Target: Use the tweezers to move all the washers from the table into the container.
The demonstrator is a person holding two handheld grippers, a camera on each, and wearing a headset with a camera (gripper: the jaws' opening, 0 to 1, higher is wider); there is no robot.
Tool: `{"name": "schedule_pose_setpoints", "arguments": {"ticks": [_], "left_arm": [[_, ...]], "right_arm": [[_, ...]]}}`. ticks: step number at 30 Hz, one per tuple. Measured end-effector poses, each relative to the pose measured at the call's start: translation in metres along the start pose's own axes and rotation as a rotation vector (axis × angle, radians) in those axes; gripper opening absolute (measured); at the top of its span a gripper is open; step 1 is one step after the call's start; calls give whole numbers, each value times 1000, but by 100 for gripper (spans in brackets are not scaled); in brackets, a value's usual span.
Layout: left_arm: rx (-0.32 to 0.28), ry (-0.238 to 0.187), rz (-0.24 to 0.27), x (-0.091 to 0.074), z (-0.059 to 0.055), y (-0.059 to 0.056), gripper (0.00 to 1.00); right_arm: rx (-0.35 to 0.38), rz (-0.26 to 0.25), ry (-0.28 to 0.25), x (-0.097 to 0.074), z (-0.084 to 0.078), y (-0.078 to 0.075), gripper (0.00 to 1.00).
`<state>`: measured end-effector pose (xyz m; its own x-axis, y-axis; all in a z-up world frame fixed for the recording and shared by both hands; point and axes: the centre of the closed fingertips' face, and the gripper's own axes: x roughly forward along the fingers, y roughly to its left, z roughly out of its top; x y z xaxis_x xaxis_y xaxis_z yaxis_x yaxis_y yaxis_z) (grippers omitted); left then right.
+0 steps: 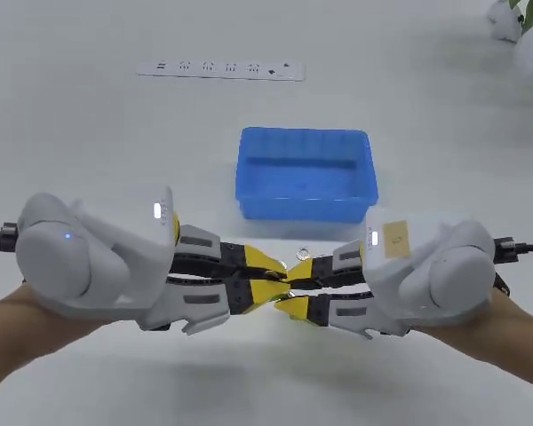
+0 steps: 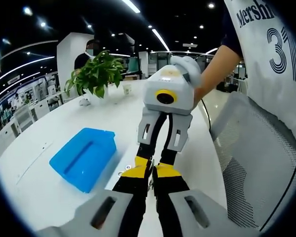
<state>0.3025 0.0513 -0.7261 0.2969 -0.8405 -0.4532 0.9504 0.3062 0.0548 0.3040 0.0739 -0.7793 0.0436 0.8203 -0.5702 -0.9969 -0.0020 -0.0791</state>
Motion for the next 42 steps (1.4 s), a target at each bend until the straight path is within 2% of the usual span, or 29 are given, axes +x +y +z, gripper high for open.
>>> {"name": "schedule_pose_setpoints", "arguments": {"ticks": [16,24,34,38,42], "left_arm": [[-8,3,-8,1,1,-2,8],[-12,4,1,1,0,2,8],[-51,24,-2,3,-1,10,7],[-83,25,-4,4,-2,11,7],[-84,33,-1,2,-3,10,8]], "right_arm": [[20,10,-4,0,-1,2,12],[28,9,-2,2,-2,0,12],[28,16,1,3,-2,-3,12],[38,21,-3,4,-2,-4,11],[47,17,3,5,-1,-4,11]]}}
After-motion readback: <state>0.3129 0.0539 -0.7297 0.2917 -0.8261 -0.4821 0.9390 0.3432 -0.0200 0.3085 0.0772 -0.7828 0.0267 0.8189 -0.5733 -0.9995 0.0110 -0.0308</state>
